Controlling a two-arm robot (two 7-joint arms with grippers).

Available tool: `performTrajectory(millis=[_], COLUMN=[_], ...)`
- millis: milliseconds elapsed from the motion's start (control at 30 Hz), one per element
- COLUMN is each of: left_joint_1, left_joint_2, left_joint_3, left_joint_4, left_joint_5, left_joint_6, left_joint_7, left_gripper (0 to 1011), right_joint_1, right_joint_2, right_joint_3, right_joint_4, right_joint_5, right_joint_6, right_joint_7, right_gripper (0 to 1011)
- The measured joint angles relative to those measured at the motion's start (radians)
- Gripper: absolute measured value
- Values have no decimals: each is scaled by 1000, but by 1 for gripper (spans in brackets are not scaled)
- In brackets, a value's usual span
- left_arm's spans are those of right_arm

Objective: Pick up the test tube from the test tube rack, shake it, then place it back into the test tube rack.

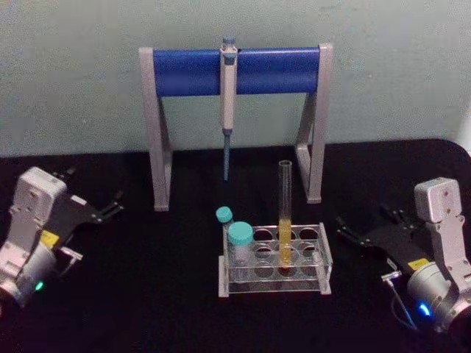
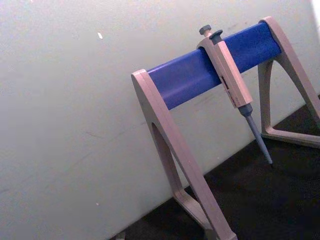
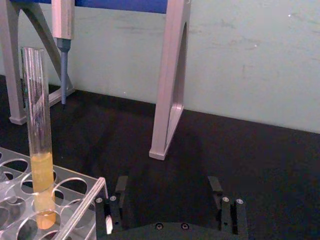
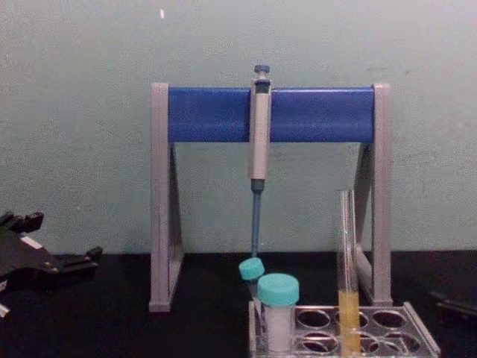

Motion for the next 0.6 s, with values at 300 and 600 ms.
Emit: performTrajectory(millis=[300,600], left_joint_1=[0,0], left_joint_2=[0,0], left_joint_3=[0,0], left_joint_4=[0,0], left_joint_5=[0,0], left_joint_6=[0,0], left_joint_7=[0,0], left_gripper=[1010,1010], right_joint_1=[0,0], right_joint_2=[1,2], right_joint_3=[0,-1], right_joint_4=[-2,-3], right_joint_5=[1,1], right_joint_6=[-2,-3], right_joint_7=[0,0], right_gripper=[1000,1000])
